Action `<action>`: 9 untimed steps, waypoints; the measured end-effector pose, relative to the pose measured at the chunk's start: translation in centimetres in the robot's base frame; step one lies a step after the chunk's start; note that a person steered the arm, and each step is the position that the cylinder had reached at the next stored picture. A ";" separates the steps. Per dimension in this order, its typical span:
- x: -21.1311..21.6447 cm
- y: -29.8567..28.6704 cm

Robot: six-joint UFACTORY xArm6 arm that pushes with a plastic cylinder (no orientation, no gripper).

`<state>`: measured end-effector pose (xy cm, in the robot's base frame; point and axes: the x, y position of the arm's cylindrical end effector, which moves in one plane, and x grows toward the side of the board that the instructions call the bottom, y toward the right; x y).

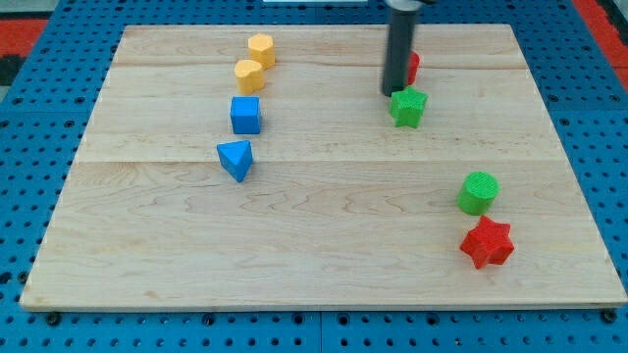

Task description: Push the green star to the green circle

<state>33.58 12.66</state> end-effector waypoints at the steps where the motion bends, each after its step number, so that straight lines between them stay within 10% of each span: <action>1: 4.6 3.1; 6: 6.6 -4.1; 9: 8.9 1.8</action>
<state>42.48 14.44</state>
